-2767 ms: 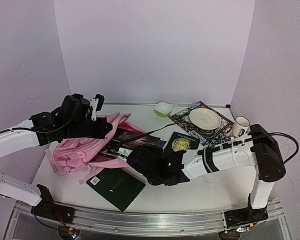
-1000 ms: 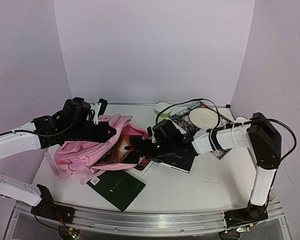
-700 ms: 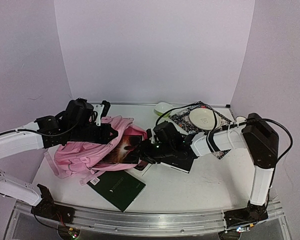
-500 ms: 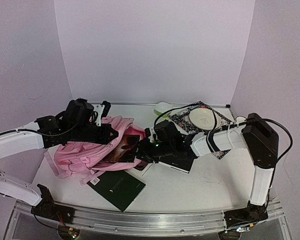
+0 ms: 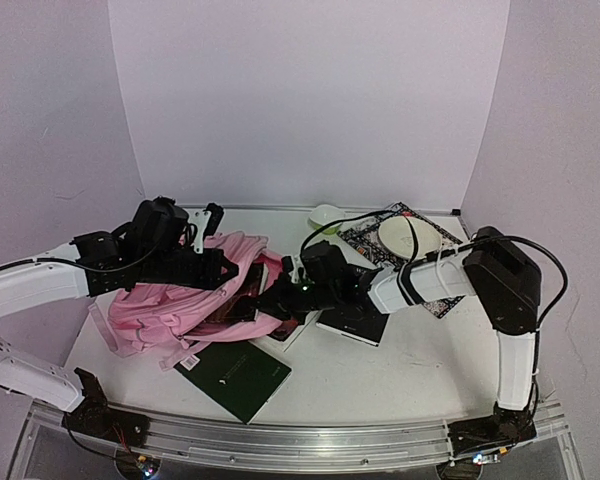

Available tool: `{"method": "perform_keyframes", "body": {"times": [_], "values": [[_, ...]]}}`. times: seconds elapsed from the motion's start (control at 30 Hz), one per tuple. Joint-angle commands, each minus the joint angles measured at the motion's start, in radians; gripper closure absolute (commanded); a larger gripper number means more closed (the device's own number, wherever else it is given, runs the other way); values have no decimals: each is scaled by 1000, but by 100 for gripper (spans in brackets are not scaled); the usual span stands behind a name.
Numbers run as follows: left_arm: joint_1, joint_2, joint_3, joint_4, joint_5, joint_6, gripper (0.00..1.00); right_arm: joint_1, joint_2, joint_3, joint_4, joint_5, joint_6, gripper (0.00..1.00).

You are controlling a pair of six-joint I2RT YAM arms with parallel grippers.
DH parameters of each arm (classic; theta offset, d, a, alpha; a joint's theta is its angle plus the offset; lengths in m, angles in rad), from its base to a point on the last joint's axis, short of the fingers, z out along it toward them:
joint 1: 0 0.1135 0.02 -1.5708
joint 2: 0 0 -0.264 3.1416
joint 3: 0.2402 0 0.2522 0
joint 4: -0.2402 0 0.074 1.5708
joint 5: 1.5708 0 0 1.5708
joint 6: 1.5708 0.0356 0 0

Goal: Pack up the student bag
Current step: Adjust the book in the largest pocket of the bag.

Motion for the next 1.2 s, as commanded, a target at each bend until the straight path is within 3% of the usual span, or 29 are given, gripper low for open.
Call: {"method": "perform_keyframes", "body": {"times": [0.0, 0.33, 0.53, 0.7, 0.97, 1.17], "values": [[-4, -58, 22, 99, 69, -7, 100, -8, 11, 41, 113, 45, 26, 100], [-5, -78, 22, 122, 106, -8, 100, 0, 71, 44, 332, 250, 156, 100], [-3, -92, 2, 128, 102, -7, 100, 21, 159, 166, 317, 313, 144, 100], [-4, -110, -21, 127, 73, -4, 100, 34, 231, 309, 190, 271, 76, 98], [-4, -134, -53, 90, -44, 16, 100, 34, 114, 255, -9, 210, -130, 58], [-1, -97, -55, 17, -169, 24, 100, 25, -53, 129, -187, 231, -286, 35]]}}
